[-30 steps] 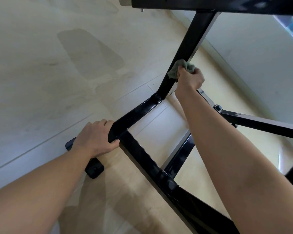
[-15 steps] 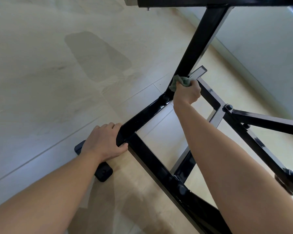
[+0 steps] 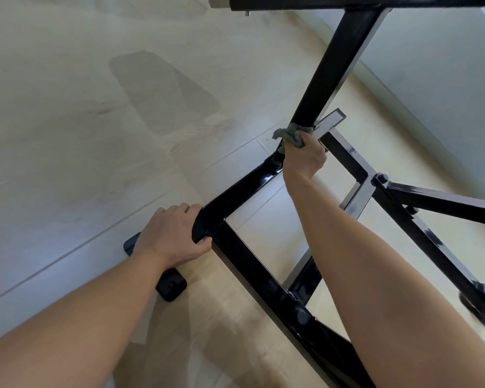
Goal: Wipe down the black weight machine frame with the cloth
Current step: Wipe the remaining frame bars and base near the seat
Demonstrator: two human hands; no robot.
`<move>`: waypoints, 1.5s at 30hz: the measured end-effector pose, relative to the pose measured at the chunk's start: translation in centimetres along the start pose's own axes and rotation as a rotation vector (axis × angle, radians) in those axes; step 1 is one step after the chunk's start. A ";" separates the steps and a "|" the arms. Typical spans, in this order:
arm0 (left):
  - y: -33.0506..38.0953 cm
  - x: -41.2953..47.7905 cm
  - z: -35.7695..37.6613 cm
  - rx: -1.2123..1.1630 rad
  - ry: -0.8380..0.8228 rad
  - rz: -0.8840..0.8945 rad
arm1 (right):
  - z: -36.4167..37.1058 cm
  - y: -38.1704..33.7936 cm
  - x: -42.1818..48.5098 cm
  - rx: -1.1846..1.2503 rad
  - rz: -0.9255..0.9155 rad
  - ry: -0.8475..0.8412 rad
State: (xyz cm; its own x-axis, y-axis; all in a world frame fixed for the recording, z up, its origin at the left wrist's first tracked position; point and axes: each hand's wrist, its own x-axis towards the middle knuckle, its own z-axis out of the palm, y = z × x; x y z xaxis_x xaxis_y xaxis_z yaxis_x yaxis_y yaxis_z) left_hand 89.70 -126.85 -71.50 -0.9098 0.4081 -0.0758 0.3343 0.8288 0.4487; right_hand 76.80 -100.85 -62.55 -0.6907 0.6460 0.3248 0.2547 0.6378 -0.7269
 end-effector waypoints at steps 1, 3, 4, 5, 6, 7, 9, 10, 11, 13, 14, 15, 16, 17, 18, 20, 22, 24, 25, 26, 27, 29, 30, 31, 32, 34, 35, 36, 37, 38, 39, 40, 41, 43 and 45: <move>0.0 0.0 -0.1 -0.001 0.002 -0.002 | 0.1 0.2 -0.3 0.054 0.052 0.008; 0.0 -0.1 -0.2 -0.009 0.011 -0.002 | 0.0 0.3 -0.5 0.139 0.123 0.052; 0.0 -0.1 -0.2 -0.012 0.016 0.001 | -0.2 0.0 -0.5 0.168 0.147 0.085; 0.0 -0.1 -0.1 -0.012 0.020 0.004 | -0.3 -0.3 -0.3 0.201 0.157 0.120; 0.0 -0.1 -0.1 -0.012 0.021 0.005 | -0.5 -0.7 0.0 0.237 0.157 0.160; 0.0 -0.1 -0.1 -0.010 0.021 0.005 | -0.7 -1.2 0.4 0.272 0.157 0.197; 0.0 -0.1 0.0 -0.010 0.017 0.004 | -1.2 -2.0 1.2 0.305 0.143 0.243; 0.0 -0.1 0.0 -0.010 0.013 0.003 | -1.3 -2.2 1.4 0.299 0.131 0.238; 0.0 -0.1 -0.1 -0.010 0.011 0.002 | -1.3 -2.2 1.6 0.280 0.121 0.215; 0.1 -0.2 -0.1 -0.008 0.007 0.001 | -1.1 -2.0 1.4 0.244 0.118 0.153; 0.1 -0.2 -0.2 -0.011 0.006 0.000 | -1.0 -1.8 1.1 0.244 0.133 0.116; 0.1 -0.1 -0.2 -0.015 0.007 0.000 | -0.8 -1.5 0.8 0.255 0.156 0.079; 0.1 -0.1 -0.2 -0.016 0.006 0.001 | -0.8 -1.1 0.6 0.270 0.181 0.050; 0.1 -0.1 -0.3 -0.014 0.007 0.002 | -0.9 -0.9 0.4 0.291 0.200 0.025; 0.1 -0.1 -0.3 -0.012 0.009 0.004 | -0.9 -0.7 0.3 0.314 0.216 0.011; 0.1 -0.1 -0.3 -0.009 0.015 0.006 | -1.1 -0.5 0.3 0.370 0.220 0.026; 0.1 -0.1 -0.3 -0.007 0.017 0.007 | -1.4 -0.9 0.9 0.444 0.221 0.060; 0.2 -0.1 -0.3 0.002 0.013 0.005 | -1.6 -1.8 1.7 0.472 0.205 0.086; 0.2 -0.1 -0.3 0.008 0.012 0.005 | -1.6 -2.2 2.3 0.464 0.187 0.101; 0.2 -0.1 -0.3 0.010 0.010 0.004 | -1.6 -2.5 2.7 0.447 0.168 0.117; 0.2 -0.1 -0.2 0.012 0.010 0.003 | -1.7 -2.7 3.0 0.424 0.149 0.129; 0.2 -0.1 -0.3 0.015 0.008 0.001 | -1.6 -2.7 3.1 0.367 0.124 0.137; 0.2 -0.1 -0.3 0.016 0.007 0.002 | -1.5 -2.5 3.0 0.340 0.121 0.129; 0.2 -0.1 -0.3 0.016 0.006 0.003 | -1.3 -2.1 2.9 0.326 0.132 0.115; 0.2 -0.1 -0.4 0.014 0.004 0.004 | -1.1 -1.8 2.8 0.328 0.156 0.099; 0.3 0.0 -0.3 0.011 0.000 0.003 | -0.9 -0.9 2.5 0.364 0.218 0.069; 0.2 0.0 -0.3 0.011 0.001 0.003 | -1.0 -0.4 2.4 0.387 0.240 0.057; 0.3 0.0 -0.3 0.010 0.004 0.005 | -1.1 -0.1 2.3 0.412 0.254 0.042; 0.3 0.0 -0.4 0.006 0.006 0.005 | -1.4 -0.1 2.1 0.442 0.260 0.028; 0.3 0.0 -0.4 0.002 0.007 0.005 | -1.6 -0.3 2.0 0.466 0.254 0.021; 0.3 0.0 -0.5 -0.002 0.008 0.003 | -1.7 -0.7 2.1 0.482 0.235 0.018; 0.3 -0.1 -0.5 -0.004 0.010 0.003 | -1.8 -1.2 2.3 0.482 0.199 0.024; 0.3 -0.1 -0.5 -0.002 0.013 0.003 | -1.9 -1.8 2.6 0.473 0.158 0.036; 0.3 -0.1 -0.4 0.009 0.009 0.000 | -2.1 -2.7 3.4 0.463 0.115 0.063; 0.3 -0.1 -0.3 0.018 0.006 -0.001 | -2.2 -3.1 3.7 0.442 0.105 0.076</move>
State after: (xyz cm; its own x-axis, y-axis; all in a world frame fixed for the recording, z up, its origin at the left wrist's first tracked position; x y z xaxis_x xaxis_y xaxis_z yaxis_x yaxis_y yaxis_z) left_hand 89.79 -126.78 -71.06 -0.9116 0.4049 -0.0706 0.3378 0.8360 0.4325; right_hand 74.92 -99.54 -57.75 -0.6211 0.7369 0.2669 -0.0037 0.3377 -0.9412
